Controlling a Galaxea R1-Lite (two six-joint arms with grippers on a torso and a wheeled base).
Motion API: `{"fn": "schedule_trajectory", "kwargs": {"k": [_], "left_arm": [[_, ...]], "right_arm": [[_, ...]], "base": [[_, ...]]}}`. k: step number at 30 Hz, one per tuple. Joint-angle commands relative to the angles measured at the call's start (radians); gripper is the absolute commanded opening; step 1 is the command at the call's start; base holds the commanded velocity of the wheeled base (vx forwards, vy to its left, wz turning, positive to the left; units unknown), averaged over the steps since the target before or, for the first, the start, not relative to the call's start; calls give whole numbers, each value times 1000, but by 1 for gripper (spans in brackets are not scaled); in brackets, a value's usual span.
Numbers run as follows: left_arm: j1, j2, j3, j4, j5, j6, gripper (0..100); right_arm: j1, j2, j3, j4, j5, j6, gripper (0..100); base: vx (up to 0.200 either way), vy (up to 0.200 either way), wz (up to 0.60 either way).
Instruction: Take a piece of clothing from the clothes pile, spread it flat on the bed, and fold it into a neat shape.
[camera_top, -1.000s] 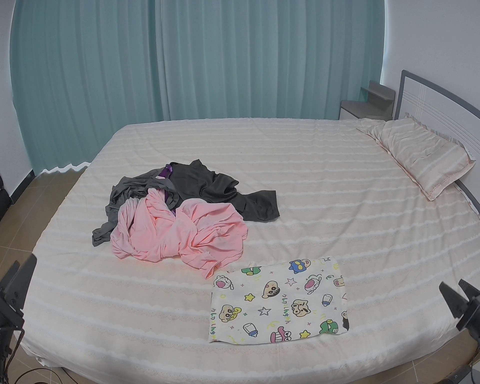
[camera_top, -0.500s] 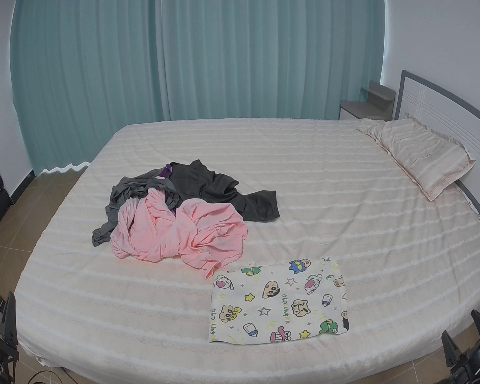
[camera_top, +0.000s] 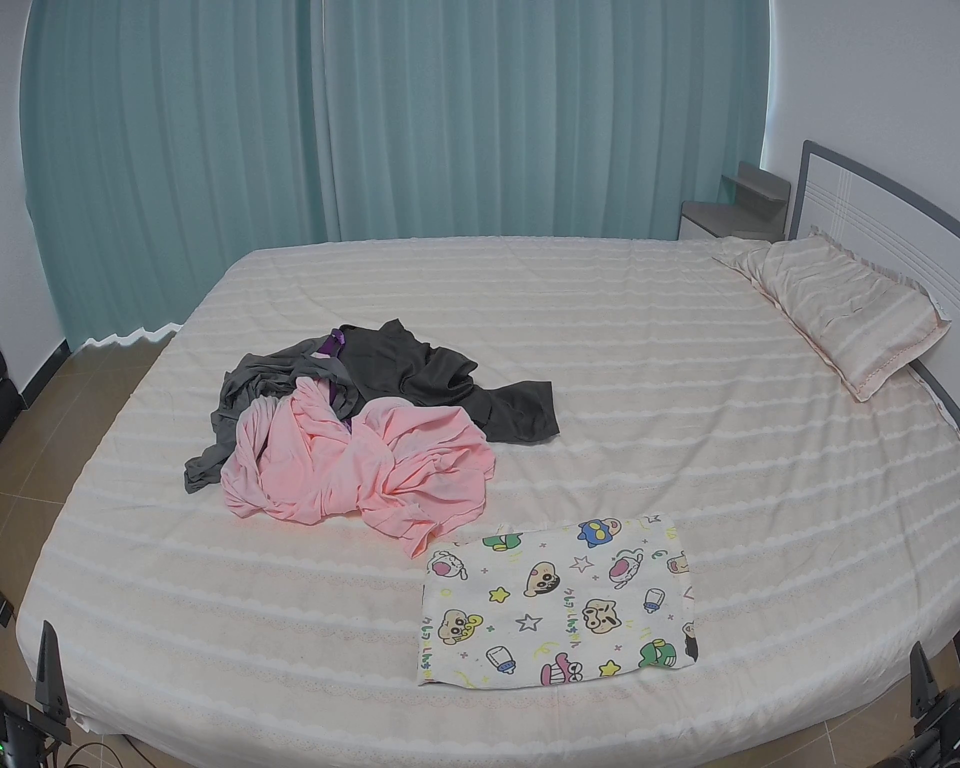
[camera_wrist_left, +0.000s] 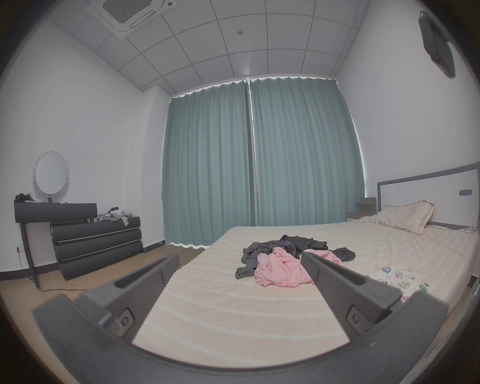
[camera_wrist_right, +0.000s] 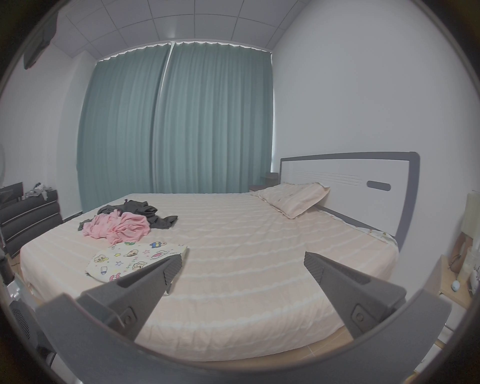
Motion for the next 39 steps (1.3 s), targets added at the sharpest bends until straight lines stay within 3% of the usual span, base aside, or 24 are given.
{"fn": "schedule_trajectory", "kwargs": {"k": [1,5,10,18,22,29,33,38,39], "left_arm": [[6,-23,47,-3,0,5,100],[6,-23,47,1,-1,0,100],[6,-23,47,50,-9,0,100],[6,-23,47,58,-83,6,100],[6,-23,47,60,-164,5,100],[6,-23,47,63,-233,-6,100],[6,-23,42,72,-288,-4,100],[6,-23,42,73,-297,-7,100],[6,-23,39,81,-306,-17,100]], "right_arm": [[-1,-14,-2,1,-26,1,100],[1,-14,1,-2,0,1,100],[-1,-14,7,-5,133,24,100],[1,-14,9,-5,227,24,100],[4,-14,7,-5,254,32,100],[-2,-8,7,-5,244,35,100],[-1,-14,4,-5,181,-5,100],[-1,-14,4,-5,161,-19,100],[-1,-14,3,-5,116,-24,100]], "base": [[0,0,0],[0,0,0],[0,0,0],[0,0,0],[0,0,0],[0,0,0],[0,0,0],[0,0,0],[0,0,0]]}}
